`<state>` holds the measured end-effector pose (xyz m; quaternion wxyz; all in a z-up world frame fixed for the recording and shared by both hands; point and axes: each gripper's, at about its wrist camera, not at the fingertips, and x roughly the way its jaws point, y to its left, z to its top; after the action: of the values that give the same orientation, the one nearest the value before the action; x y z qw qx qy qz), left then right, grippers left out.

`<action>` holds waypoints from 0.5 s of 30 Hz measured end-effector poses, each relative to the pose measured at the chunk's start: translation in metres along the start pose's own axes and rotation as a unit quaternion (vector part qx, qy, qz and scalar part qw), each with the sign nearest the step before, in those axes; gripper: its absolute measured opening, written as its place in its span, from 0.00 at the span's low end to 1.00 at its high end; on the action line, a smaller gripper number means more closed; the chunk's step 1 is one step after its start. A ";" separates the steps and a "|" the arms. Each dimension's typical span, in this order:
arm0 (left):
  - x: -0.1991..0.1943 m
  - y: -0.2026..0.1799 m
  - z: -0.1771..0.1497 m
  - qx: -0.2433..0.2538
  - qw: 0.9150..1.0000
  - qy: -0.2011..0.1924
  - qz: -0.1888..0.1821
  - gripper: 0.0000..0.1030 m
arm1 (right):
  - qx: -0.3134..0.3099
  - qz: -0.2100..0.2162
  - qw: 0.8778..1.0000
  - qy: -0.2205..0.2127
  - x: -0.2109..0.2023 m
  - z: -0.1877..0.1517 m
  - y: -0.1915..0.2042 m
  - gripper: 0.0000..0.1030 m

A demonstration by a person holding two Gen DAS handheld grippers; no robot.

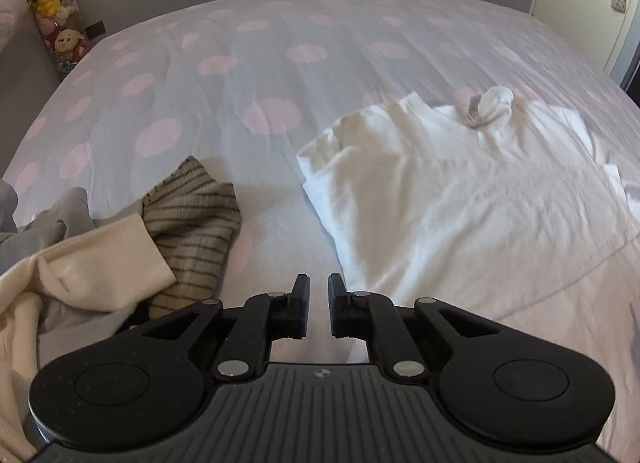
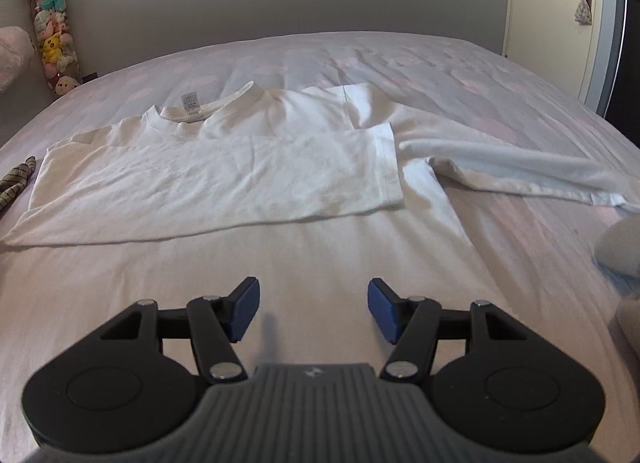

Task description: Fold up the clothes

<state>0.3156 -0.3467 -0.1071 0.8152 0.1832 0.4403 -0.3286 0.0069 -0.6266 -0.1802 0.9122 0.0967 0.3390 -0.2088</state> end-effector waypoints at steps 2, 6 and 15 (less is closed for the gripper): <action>0.006 0.004 0.018 -0.015 1.000 -0.006 -0.005 0.12 | -0.017 -0.003 1.000 -0.009 0.007 0.015 0.003 0.61; 0.023 0.009 0.050 -0.049 0.999 -0.012 -0.016 0.17 | -0.020 -0.017 0.999 -0.027 0.035 0.048 0.005 0.61; 0.078 0.027 0.086 -0.129 0.991 0.034 -0.019 0.17 | -0.027 -0.032 0.997 -0.071 0.067 0.046 0.008 0.61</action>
<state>0.4170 -0.4077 -0.1254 0.8101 0.0791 0.5102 -0.2780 0.0825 -0.6547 -0.1897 0.9290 0.0463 0.2816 -0.2356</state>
